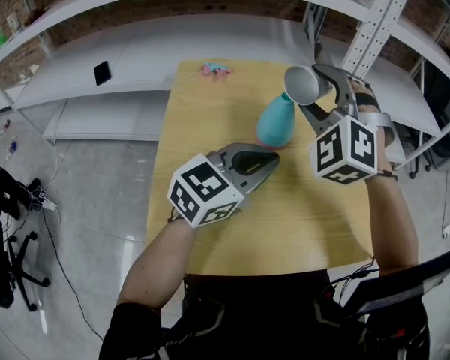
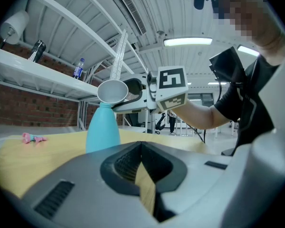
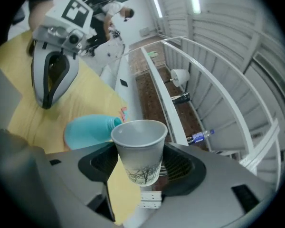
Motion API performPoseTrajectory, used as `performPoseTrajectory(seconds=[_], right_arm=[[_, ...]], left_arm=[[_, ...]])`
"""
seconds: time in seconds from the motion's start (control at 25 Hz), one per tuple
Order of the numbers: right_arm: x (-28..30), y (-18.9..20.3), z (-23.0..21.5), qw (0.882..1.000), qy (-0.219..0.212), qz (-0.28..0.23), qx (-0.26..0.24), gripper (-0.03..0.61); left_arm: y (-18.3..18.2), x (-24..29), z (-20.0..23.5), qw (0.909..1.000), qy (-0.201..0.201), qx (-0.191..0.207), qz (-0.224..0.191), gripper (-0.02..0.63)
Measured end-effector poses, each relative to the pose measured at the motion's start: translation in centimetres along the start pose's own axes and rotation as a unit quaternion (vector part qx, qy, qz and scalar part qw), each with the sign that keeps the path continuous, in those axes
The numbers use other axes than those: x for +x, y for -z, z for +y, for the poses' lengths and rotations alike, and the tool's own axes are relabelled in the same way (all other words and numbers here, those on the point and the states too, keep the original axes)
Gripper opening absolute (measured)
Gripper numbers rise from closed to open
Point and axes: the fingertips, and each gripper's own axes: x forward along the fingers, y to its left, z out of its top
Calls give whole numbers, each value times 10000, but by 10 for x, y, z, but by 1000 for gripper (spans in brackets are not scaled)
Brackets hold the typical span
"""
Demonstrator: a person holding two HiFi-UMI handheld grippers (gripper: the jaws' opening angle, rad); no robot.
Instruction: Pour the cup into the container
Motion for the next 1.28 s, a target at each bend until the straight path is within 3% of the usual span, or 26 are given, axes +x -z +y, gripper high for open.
performPoseTrajectory(seconds=[0.16,0.28,0.4,0.52,0.68,0.76,1.04,1.28], right_arm=[[1,16,5,9890,-239,-253,1438,295],[0,32,13,9634,-522,-428,2595,295],[-1,49,19,9260,-763,-621,3644,295],[-1,65,26,8814,-959,-766,4561,295],[-2,85,39,8242,-1186,-822,5477,295],[-3,93,46,8037,-1245,-818,5761,296],[0,111,66,7721,-1325,-733,6172,296],[4,122,76,7646,-1253,-635,6290,296]], left_arm=[[0,-1,-1,10000,-3,-8,-18,2],[0,-2,-1,10000,-7,-11,-7,2],[0,-1,0,10000,-10,-12,18,2],[1,-2,0,10000,-11,-11,29,2],[0,-2,2,10000,-52,-25,33,2],[0,-3,3,10000,-75,-26,37,2],[0,0,4,9999,-127,-42,62,2],[0,1,6,9998,-175,-49,57,2]])
